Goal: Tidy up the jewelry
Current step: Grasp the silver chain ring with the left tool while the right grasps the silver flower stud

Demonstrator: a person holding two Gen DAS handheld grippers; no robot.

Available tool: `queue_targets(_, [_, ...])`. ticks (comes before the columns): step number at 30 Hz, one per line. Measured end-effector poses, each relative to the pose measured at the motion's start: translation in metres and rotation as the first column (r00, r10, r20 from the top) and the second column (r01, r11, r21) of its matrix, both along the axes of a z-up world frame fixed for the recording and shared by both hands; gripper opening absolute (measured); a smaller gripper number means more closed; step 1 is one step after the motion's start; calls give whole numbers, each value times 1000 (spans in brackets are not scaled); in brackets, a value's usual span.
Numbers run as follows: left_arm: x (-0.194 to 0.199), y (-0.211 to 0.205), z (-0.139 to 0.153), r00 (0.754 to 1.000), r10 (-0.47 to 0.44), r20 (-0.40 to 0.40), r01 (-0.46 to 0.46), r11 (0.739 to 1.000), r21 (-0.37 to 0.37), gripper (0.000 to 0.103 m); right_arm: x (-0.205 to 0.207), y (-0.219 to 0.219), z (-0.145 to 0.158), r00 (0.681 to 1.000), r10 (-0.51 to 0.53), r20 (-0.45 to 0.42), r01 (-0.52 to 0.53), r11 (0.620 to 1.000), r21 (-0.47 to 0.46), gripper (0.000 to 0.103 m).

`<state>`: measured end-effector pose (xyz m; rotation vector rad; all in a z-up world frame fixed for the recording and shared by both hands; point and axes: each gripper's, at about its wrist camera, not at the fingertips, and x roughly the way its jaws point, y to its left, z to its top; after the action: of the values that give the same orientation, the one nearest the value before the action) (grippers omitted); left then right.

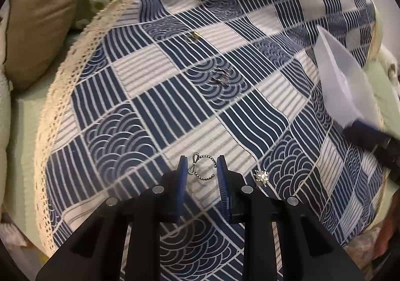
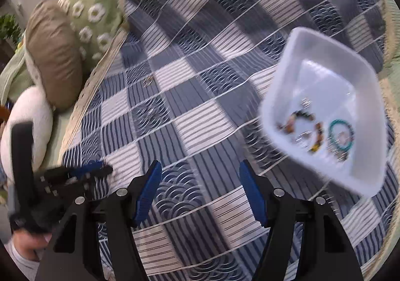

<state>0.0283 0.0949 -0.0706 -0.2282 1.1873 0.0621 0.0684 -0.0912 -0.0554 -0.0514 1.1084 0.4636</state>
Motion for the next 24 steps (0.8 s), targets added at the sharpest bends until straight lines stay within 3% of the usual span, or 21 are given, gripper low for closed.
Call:
queue_targets(16, [-12,27,-2,1000,27,-4,-27,999,-35,22,-30,78,-51,996,77,-32,-80,991,-104,62])
queue_targets(23, [-15,33,-3,999,35,-7,-36,998,-42,22,-27,84,-61,997,76,-32,-80,988,-130,40])
queue_targets(24, [-15,33,-3,999,36,-8,-36,998,-43,22,-26,84,-61,996,80,-27,-83,987,-135,32])
